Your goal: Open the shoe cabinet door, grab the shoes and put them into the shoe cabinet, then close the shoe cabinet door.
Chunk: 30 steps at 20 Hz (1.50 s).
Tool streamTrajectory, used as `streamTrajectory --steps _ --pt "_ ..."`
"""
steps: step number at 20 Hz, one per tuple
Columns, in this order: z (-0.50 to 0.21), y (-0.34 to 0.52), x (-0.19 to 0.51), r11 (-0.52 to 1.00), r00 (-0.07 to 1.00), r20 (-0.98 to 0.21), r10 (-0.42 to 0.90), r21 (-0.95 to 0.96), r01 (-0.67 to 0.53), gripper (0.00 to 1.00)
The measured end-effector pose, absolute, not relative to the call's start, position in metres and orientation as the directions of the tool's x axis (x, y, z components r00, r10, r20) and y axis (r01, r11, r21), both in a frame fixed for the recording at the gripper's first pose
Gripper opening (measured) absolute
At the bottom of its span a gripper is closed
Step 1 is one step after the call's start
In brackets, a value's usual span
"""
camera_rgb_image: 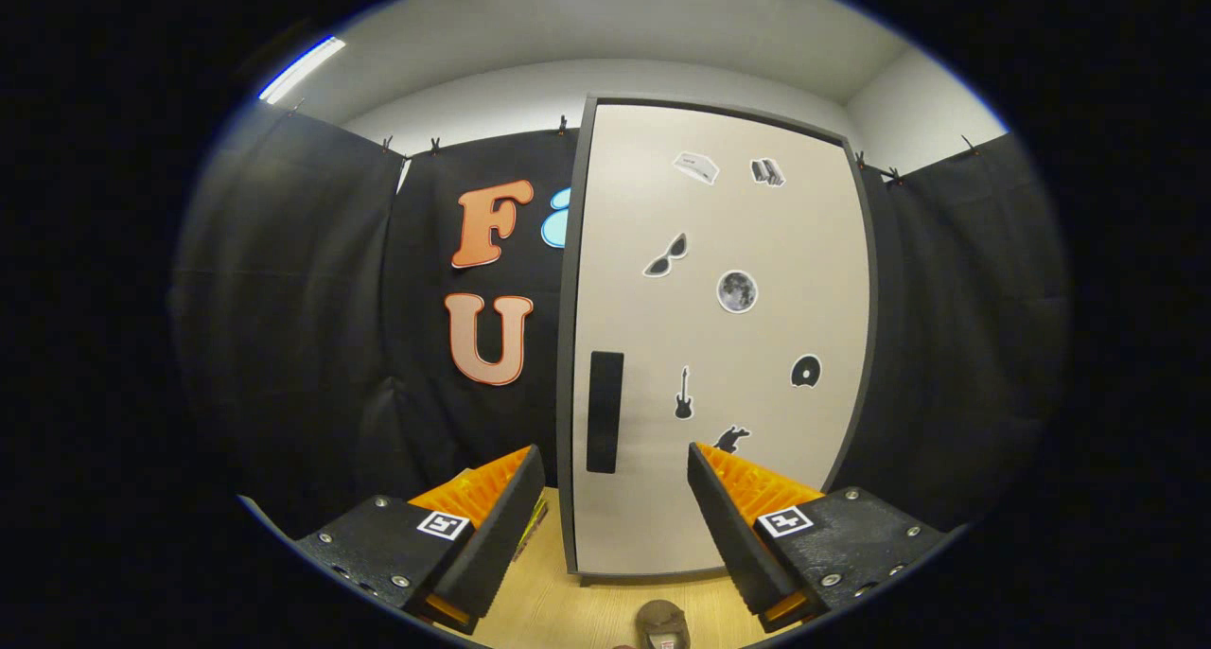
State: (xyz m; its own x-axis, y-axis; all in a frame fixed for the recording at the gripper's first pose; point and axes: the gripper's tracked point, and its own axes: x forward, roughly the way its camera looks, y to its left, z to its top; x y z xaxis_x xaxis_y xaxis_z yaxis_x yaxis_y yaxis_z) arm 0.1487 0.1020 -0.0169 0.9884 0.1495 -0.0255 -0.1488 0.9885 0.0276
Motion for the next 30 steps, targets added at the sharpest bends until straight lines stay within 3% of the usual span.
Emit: streamTrajectory --steps 13,15,20,30 --pt "-0.040 0.136 0.256 0.989 0.990 -0.038 0.138 0.060 -0.136 0.92" --pt "-0.041 0.138 0.264 0.989 0.990 -0.033 0.134 0.061 -0.131 0.86" --pt "-0.044 0.132 0.274 0.995 0.995 -0.029 0.097 0.041 -0.095 0.43" --pt "-0.043 0.127 0.253 0.989 0.990 -0.080 0.117 0.105 -0.108 0.27"
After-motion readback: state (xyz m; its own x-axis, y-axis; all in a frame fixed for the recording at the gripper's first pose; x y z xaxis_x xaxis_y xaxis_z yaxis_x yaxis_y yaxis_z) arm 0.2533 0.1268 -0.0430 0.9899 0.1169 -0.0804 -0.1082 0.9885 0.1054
